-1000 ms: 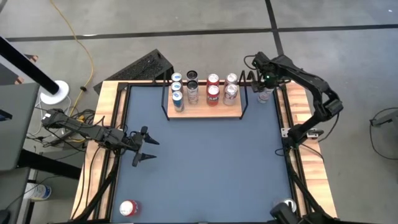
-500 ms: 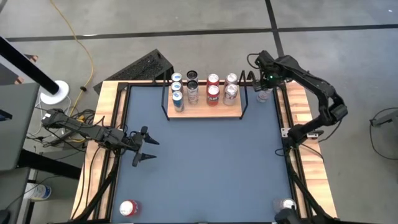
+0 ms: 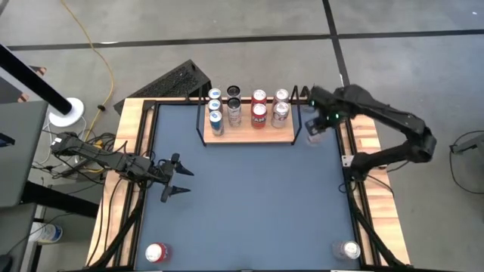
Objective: Place canned beverage on shelf
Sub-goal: Put the white-pink soda can on the shelf aligned with the other white-pink soda cans
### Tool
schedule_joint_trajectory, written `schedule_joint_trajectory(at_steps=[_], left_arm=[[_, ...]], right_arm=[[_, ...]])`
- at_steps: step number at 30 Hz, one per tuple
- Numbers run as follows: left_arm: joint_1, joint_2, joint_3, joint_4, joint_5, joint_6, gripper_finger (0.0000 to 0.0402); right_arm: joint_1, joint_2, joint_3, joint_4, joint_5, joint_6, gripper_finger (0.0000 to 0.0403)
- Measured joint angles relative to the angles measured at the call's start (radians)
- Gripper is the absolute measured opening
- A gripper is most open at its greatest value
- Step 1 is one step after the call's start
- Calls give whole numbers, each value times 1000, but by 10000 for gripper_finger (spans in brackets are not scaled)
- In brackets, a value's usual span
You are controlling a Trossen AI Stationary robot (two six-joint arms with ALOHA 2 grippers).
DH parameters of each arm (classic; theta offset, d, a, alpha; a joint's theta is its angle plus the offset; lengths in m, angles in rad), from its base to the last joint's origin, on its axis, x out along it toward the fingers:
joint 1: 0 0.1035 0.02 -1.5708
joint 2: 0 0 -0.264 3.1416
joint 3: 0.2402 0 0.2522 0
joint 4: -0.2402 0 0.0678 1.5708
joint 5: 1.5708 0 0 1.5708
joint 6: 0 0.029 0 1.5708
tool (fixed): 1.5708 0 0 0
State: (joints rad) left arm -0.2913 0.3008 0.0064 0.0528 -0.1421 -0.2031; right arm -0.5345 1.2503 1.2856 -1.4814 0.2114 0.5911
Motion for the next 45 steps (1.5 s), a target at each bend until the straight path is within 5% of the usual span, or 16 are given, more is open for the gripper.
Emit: schedule_joint_trajectory(at_steps=[8,14,21,31,45], left_arm=[[0,0,0,0,0,0,302],[0,0,0,0,0,0,302],[0,0,0,0,0,0,302],[0,0,0,0,0,0,302],[0,0,0,0,0,0,302]], right_arm=[[385,10,38,68,-80,207,210],[516,166,163,200,-77,194,211],[473,500,518,220,29,-38,211],[328,885,1061,81,21,-236,211],[283,929,1043,135,7,-262,216]])
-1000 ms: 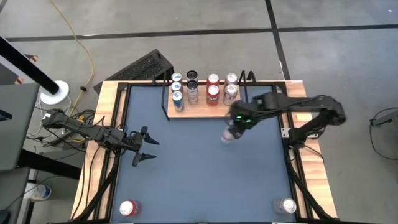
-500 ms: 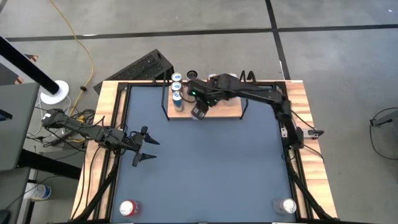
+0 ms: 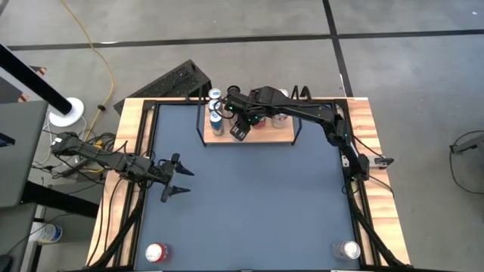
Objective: Place canned beverage on shelf
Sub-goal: Put the white-pink soda can on the shelf aligned with the other white-pink soda cans
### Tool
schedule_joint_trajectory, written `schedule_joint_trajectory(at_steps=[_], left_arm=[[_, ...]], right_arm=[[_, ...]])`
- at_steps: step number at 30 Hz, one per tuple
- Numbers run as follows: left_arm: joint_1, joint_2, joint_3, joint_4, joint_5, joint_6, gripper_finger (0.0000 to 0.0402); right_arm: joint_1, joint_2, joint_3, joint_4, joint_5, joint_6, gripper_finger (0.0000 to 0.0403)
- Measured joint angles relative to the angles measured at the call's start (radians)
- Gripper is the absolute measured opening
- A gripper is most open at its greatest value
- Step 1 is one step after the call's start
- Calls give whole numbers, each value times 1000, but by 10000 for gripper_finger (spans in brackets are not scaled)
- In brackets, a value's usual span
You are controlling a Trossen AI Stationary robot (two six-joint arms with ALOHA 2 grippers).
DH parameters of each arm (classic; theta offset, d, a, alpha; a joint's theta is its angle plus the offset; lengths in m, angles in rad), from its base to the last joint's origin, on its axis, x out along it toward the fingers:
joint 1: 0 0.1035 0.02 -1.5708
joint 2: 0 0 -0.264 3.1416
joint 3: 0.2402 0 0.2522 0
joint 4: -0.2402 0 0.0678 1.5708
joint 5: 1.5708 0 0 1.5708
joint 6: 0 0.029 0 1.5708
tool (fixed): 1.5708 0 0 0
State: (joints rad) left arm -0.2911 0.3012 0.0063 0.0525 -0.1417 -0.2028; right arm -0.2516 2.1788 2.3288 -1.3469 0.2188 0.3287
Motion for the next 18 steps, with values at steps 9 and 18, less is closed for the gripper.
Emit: schedule_joint_trajectory(at_steps=[9,18], left_arm=[[0,0,0,0,0,0,302],[0,0,0,0,0,0,302]], right_arm=[[0,0,-2,20,-5,1,281],[-1,0,-2,64,-11,-19,340]])
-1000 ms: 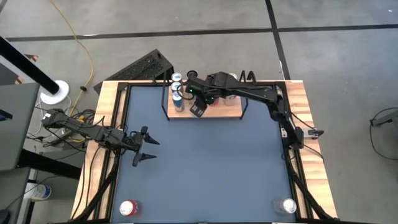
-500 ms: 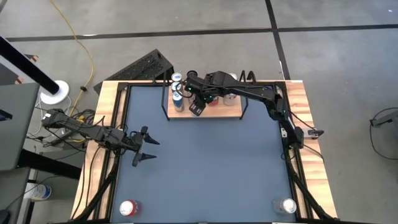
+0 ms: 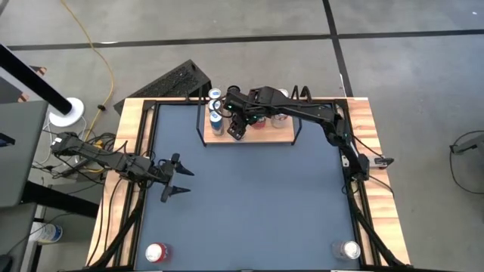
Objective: Place canned beverage on shelf
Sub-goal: Put the white-pink soda can on the shelf aligned with the other white-pink soda cans
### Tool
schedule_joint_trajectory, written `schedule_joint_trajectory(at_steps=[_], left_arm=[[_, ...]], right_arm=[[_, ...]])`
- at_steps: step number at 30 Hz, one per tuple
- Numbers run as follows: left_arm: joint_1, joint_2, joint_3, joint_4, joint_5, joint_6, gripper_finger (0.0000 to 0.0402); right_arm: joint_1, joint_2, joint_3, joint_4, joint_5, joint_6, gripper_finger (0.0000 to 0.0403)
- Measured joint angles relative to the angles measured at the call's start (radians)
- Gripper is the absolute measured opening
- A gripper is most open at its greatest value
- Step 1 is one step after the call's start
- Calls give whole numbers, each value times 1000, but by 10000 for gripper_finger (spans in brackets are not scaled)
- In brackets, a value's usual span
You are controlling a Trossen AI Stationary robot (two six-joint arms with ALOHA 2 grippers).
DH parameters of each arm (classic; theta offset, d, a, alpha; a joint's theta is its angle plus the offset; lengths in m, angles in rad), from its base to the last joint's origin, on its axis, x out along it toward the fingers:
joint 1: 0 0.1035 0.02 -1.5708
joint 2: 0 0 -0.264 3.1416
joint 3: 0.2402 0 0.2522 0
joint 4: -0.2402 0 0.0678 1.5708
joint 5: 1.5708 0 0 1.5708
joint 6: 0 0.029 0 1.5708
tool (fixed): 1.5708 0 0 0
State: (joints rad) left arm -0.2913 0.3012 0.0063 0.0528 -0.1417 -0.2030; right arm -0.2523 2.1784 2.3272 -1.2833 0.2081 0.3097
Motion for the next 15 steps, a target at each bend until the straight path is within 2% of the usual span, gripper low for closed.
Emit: schedule_joint_trajectory(at_steps=[6,15], left_arm=[[0,0,0,0,0,0,302],[0,0,0,0,0,0,302]], right_arm=[[1,-2,28,-12,23,-24,358],[4,-125,22,-28,55,-52,357]])
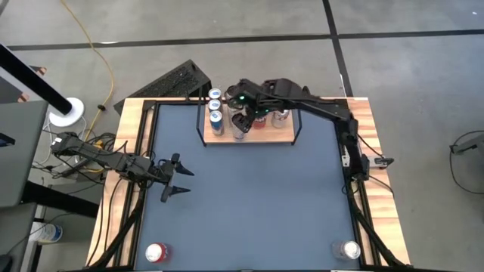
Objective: Place canned beverage on shelf
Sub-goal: Put the white-pink soda can on the shelf aligned with the other white-pink soda cans
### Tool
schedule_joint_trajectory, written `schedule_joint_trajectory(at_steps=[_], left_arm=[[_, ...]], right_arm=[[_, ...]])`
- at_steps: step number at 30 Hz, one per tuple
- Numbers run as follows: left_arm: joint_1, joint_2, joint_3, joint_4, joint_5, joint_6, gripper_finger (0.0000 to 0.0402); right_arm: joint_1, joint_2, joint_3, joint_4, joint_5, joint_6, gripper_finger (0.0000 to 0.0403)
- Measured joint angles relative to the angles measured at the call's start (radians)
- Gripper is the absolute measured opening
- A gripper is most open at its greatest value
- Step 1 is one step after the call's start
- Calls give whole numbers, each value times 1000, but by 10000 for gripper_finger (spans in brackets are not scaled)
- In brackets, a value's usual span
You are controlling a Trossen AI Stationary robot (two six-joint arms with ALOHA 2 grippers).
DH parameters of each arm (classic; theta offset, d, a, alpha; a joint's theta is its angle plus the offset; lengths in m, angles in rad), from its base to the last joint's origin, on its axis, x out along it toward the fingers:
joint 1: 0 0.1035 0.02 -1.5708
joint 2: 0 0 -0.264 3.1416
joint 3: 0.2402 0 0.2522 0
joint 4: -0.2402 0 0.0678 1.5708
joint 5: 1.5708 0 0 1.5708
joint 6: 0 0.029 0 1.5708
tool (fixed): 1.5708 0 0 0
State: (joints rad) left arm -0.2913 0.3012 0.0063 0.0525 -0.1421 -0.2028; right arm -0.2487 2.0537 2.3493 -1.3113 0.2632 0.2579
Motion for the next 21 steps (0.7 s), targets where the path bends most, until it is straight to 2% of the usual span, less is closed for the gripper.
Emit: schedule_joint_trajectory(at_steps=[6,10,15,21], left_arm=[[0,0,0,0,0,0,302],[0,0,0,0,0,0,302],[0,0,0,0,0,0,302],[0,0,0,0,0,0,302]], right_arm=[[28,-71,0,-93,53,-68,350],[78,-117,-93,-122,104,-109,335],[135,-199,-380,-32,104,-111,312],[211,-343,-788,345,103,-111,276]])
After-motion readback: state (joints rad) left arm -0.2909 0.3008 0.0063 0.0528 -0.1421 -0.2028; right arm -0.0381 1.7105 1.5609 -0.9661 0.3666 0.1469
